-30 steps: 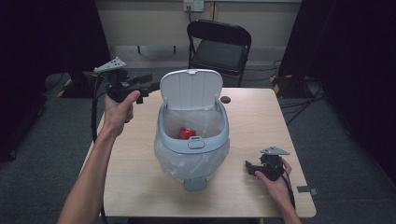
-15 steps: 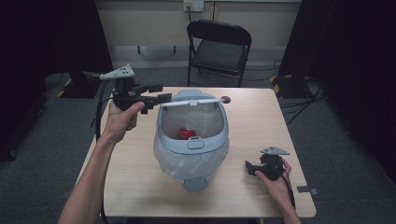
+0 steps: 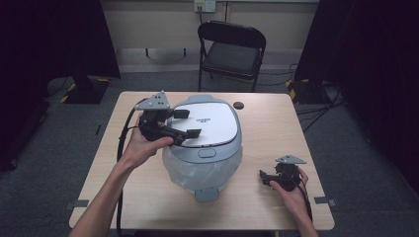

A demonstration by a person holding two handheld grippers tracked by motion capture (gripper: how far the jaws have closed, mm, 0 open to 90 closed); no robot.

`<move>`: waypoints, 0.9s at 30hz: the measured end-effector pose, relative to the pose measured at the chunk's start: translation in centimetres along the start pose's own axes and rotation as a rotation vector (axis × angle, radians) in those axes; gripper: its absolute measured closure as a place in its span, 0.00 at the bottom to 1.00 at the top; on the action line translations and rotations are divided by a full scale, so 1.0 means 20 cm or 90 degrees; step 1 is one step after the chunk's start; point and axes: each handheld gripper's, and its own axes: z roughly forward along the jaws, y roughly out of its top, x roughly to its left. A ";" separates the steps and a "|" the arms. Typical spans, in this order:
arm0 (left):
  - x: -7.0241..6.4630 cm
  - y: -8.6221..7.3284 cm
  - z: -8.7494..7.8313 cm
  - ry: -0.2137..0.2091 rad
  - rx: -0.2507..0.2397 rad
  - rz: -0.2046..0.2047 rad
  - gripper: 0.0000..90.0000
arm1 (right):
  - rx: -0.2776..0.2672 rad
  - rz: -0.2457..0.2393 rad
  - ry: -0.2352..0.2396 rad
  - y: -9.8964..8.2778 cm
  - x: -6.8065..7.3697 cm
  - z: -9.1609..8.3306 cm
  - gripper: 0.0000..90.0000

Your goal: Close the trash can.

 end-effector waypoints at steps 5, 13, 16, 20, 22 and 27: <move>-0.10 -0.01 0.04 0.007 -0.012 0.029 0.19 | 0.000 0.000 0.000 0.00 0.00 0.00 0.14; -0.14 -0.01 0.04 0.022 0.005 0.053 0.22 | 0.000 0.002 -0.003 0.00 0.00 0.00 0.14; -0.11 0.00 0.03 0.029 0.014 0.041 0.24 | 0.001 0.003 -0.002 0.00 0.00 0.00 0.14; -0.04 -0.01 0.01 0.021 -0.003 0.020 0.31 | 0.001 0.003 -0.002 0.00 0.00 0.00 0.14; -0.01 -0.03 -0.03 0.022 -0.021 -0.002 0.28 | 0.000 0.002 -0.001 0.00 0.00 0.00 0.14; 0.11 -0.09 -0.14 0.065 -0.059 -0.062 0.30 | 0.000 0.002 -0.001 0.00 0.00 0.00 0.14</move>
